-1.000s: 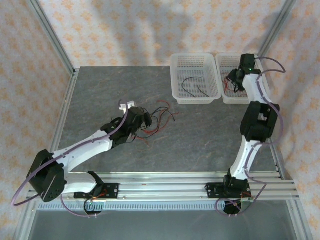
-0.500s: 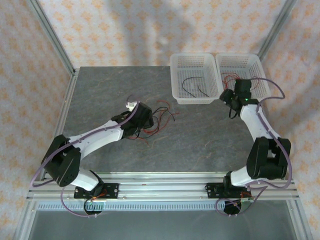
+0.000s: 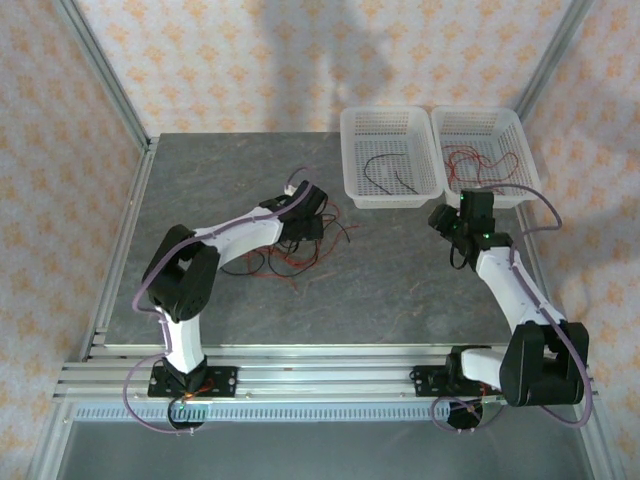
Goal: Untangle the cables
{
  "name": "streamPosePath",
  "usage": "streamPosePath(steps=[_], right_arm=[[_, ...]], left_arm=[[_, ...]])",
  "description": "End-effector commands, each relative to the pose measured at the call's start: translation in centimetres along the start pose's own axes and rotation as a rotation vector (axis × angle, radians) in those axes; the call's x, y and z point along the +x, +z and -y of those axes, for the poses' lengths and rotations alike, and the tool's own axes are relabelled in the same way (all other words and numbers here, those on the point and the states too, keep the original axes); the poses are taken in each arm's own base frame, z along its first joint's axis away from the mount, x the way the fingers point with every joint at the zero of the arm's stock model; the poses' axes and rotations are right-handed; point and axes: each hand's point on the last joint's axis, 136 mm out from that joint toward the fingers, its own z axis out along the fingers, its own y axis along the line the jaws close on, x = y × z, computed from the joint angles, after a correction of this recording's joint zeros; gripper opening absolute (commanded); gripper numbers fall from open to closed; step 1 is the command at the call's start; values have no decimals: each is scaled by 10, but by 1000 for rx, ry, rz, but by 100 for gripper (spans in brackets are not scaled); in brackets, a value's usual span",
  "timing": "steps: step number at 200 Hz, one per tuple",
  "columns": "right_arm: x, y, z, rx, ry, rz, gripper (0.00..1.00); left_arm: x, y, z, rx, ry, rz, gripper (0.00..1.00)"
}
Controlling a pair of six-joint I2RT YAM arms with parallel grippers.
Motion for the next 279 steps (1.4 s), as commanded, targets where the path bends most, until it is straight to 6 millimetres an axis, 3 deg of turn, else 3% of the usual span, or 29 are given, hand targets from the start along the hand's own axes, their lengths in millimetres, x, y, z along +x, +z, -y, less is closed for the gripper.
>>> streamPosePath(steps=[1,56,83,118,154,158,187,239,279], right_arm=[[-4,-10,-6,-37,14,39,56],[1,-19,-2,-39,19,49,56],[2,-21,-2,-45,23,50,56],[0,-27,-3,-49,27,62,56],[-1,-31,-5,-64,32,63,56],[0,-31,-5,-67,33,62,56],[4,-33,-14,-119,50,44,54],[20,-39,-50,-241,36,4,54],[36,-42,-87,-327,-5,-30,54]], left_arm=[[0,13,-17,-67,49,-49,56],[4,33,-12,-50,55,-77,46],[2,34,-15,-62,51,-64,33],[-10,21,-13,-58,35,-21,8],[-32,-10,-4,-44,34,43,3],[-41,-25,-1,-26,27,72,2],[-63,-69,16,16,37,139,2],[-94,-143,47,107,47,250,3],[-113,-188,69,185,54,310,3]])
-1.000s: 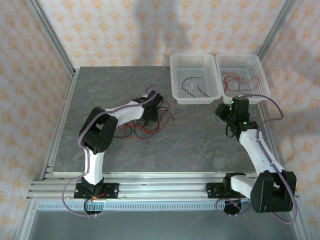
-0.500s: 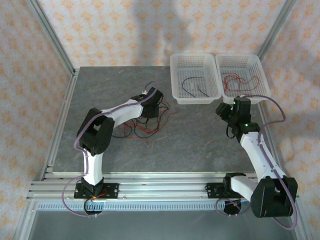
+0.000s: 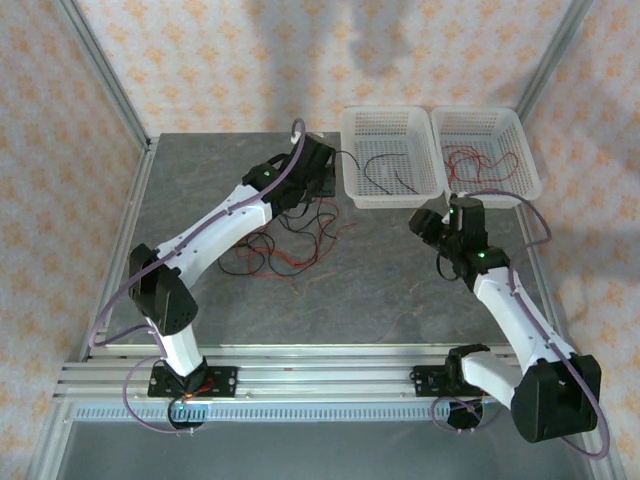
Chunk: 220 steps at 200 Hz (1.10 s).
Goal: Untangle the cables
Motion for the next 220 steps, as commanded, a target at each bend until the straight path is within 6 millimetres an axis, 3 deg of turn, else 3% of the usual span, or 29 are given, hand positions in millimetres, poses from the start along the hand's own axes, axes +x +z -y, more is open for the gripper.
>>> streamPosePath(steps=[1,41,101,105,161,220], right_arm=[[4,2,-25,-72,-5,0,54],[16,0,-66,-226,-21,-41,54],[5,-16,-69,-222,-25,9,54],[5,-18,-70,-229,-26,10,54],[-2,-38,-88,-305,-34,27,54],[4,-52,-73,-270,-27,43,55]], left_arm=[[-15,-26,5,4,25,16,4],[-36,-37,24,62,23,51,4],[-71,-41,59,159,15,103,4],[-67,-30,61,153,21,86,4],[-83,-10,91,245,14,127,5],[-111,39,125,344,17,308,6]])
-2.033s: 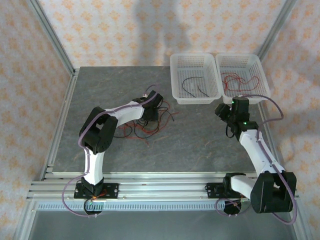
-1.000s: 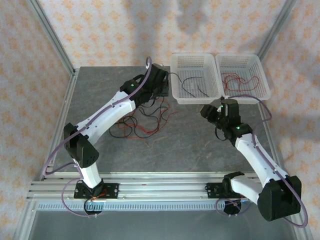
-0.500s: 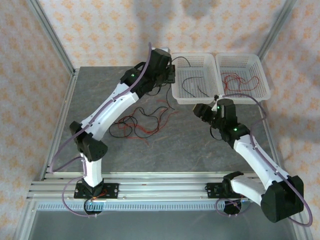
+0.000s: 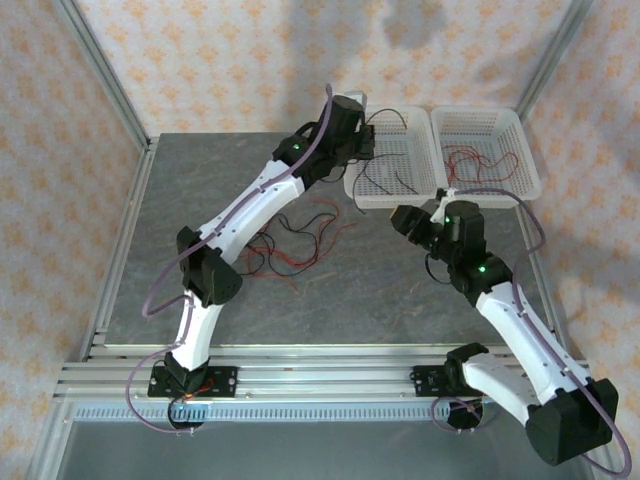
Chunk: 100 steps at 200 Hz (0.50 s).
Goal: Untangle the cables
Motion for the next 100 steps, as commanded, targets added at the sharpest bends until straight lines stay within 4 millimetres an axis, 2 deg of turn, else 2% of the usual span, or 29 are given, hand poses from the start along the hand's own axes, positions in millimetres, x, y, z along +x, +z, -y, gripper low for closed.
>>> streamPosePath(steps=[1,26,46,71,100], right_arm=[[-1,-12,0,10,6,19,54],[6,-19,8,28,17,22,55],[11,-24,13,42,23,26,55],[15,-27,17,49,26,22,55],[19,-26,20,52,30,13,55]], left_arm=[[-27,18,22,85,22,146,6],[-28,40,20,86,22,223,5],[-21,56,15,81,23,261,6],[-6,81,9,79,32,268,6],[22,111,-2,75,45,265,5]])
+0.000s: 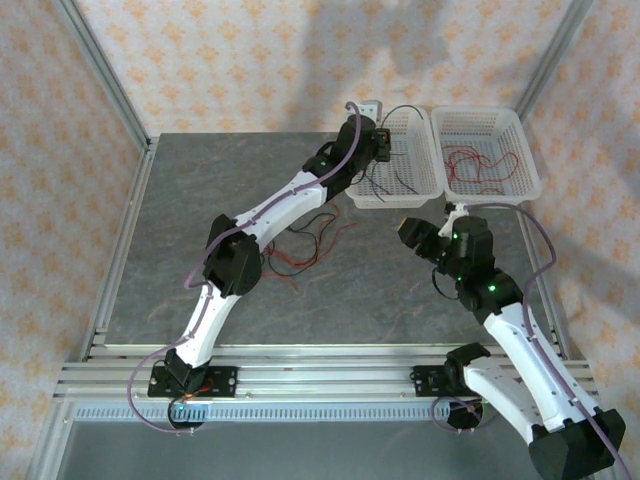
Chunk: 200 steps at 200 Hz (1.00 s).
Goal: Untangle the cables
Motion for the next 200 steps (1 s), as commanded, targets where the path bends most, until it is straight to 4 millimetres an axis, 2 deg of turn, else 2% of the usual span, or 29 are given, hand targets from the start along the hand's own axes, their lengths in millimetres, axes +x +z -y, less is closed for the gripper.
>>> streamPosePath(steps=[1,53,76,91,123,140,179,200], right_arm=[[3,-2,6,21,13,3,55],[9,1,14,36,17,-4,55],[8,4,14,42,13,-6,55],[8,5,15,48,9,-9,55],[7,5,15,53,4,-7,55],[7,5,16,58,5,-6,55],[7,4,16,62,7,-7,55],[7,4,16,63,9,-9,55]], left_arm=[[14,19,-4,9,24,66,6],[64,52,-26,-40,57,13,6],[83,61,-29,-30,60,-33,12],[89,62,-29,-25,63,-46,19],[79,59,-20,-6,86,-37,38],[65,54,-9,9,107,-19,48],[29,36,16,40,141,39,61],[13,24,23,34,151,59,65]])
